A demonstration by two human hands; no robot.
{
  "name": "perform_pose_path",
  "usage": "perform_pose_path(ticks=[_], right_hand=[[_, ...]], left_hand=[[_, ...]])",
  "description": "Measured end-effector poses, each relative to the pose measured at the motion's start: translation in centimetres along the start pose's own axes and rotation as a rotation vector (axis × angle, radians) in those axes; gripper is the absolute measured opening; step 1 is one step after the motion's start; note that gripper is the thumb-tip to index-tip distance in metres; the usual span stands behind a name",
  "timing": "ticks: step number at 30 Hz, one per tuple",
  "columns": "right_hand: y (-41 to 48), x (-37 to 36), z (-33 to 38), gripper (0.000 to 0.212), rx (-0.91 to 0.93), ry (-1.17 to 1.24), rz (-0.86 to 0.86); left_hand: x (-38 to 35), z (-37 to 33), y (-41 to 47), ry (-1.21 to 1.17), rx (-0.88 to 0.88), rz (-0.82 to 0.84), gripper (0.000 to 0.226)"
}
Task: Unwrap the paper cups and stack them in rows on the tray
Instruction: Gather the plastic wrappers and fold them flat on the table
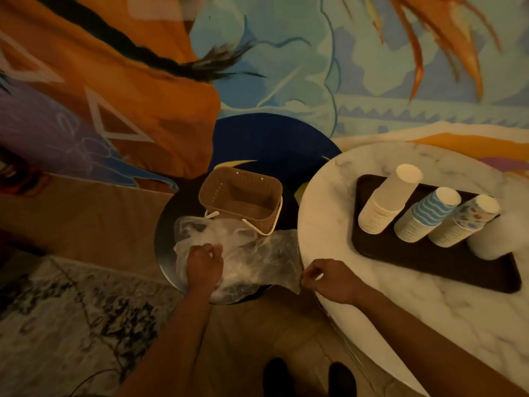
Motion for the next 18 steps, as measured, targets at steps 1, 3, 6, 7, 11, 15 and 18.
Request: perform_pose_path(ticks=[1, 3, 6, 7, 11, 15, 18], right_hand=[[-0.1, -0.4, 0.5, 0.026, -0.013, 0.008, -0.006], [-0.4, -1.1, 1.7, 0.038, -0.031, 0.018, -0.008], [-0.5, -1.6, 3.1, 0.050, -0.064, 0.070, -0.020], [-0.6, -1.7, 3.5, 0.055, -0.076, 0.093, -0.023], [-0.6, -1.8, 5.2, 0.079, -0.054, 0.166, -0.028], [-1.6, 0.1, 8.6, 0.120, 0.127, 0.335, -0.067], [-3.1, 2.8, 11.7, 0.129, 0.352, 0.362, -0.105]], left_hand=[[1.2, -1.2, 0.0, -0.020, -0.034, 0.011, 0.036], [4.1, -4.2, -0.7, -0.055, -0.143, 0.050, 0.032], [7.3, -6.3, -1.1, -0.090, -0.132, 0.104, 0.025], [8.0, -6.6, -1.0, -0.114, -0.126, 0.118, 0.026], [9.6, -7.0, -0.7, -0.202, -0.169, 0.230, 0.022], [11.6, -9.4, -3.5, -0.396, -0.188, 0.479, 0.026], [12.0, -11.0, -5.7, -0.306, -0.226, 0.633, 0.035]])
Point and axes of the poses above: each hand's wrist, its own y-axis towards the middle knuckle, its own x-axis out of the back of the hand, z = x × y, the point moved 5 cm from there along y, towards the middle knuckle, and after that the axes turned 9 degrees about -z, right-handed, at the moved point
